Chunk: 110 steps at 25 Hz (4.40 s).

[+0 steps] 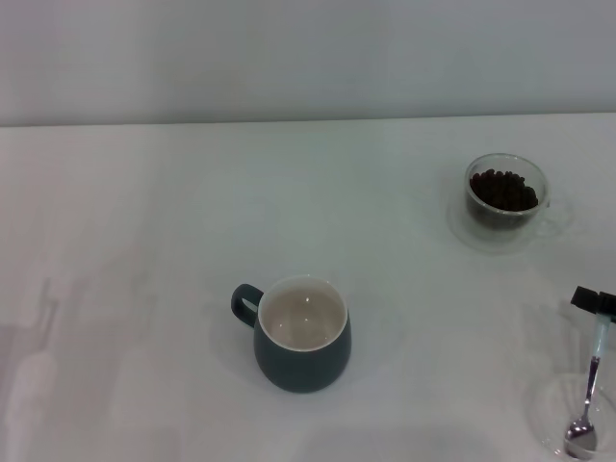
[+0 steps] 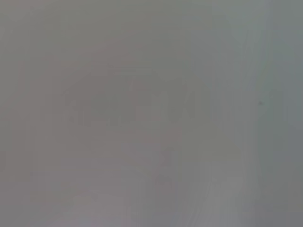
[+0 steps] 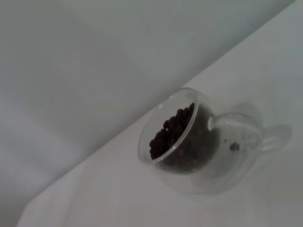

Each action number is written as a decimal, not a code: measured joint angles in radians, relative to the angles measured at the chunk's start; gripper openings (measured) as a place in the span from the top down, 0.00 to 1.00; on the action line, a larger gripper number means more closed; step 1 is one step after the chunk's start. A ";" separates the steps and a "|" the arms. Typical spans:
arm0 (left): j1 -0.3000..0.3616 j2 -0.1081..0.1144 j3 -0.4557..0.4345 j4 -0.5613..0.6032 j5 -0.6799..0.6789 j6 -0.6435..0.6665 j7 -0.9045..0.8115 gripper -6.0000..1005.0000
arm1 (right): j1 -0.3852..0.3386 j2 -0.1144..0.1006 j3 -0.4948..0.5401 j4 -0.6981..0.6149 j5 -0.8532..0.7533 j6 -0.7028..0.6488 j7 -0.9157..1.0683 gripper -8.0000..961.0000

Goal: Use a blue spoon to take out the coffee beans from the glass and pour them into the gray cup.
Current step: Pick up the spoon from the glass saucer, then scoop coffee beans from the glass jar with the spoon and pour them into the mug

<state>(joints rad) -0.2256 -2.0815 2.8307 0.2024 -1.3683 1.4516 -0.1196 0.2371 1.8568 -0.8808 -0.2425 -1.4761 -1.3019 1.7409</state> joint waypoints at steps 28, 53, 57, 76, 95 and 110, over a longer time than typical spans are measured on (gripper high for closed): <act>-0.006 0.000 0.000 -0.002 -0.023 -0.004 0.000 0.27 | -0.012 0.045 0.088 -0.032 0.041 -0.037 0.022 0.84; -0.006 -0.003 0.000 0.005 -0.022 -0.004 -0.005 0.27 | 0.209 0.096 0.336 -0.185 0.081 -0.040 -0.108 0.82; -0.001 -0.004 0.000 0.003 -0.023 -0.004 -0.006 0.27 | 0.234 0.094 0.337 -0.195 0.107 0.010 -0.190 0.82; -0.003 -0.005 0.003 0.008 -0.023 -0.005 -0.006 0.27 | 0.243 0.145 0.310 -0.201 0.109 0.084 -0.632 0.81; -0.007 -0.005 0.008 0.007 -0.023 -0.018 -0.006 0.27 | 0.245 0.153 0.247 -0.184 0.115 0.157 -0.763 0.80; -0.006 -0.005 0.002 0.005 -0.023 -0.021 -0.006 0.27 | 0.259 0.154 0.257 -0.079 0.221 0.193 -0.758 0.80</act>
<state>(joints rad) -0.2314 -2.0862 2.8329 0.2077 -1.3913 1.4310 -0.1258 0.4959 2.0111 -0.6241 -0.3212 -1.2552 -1.1094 0.9833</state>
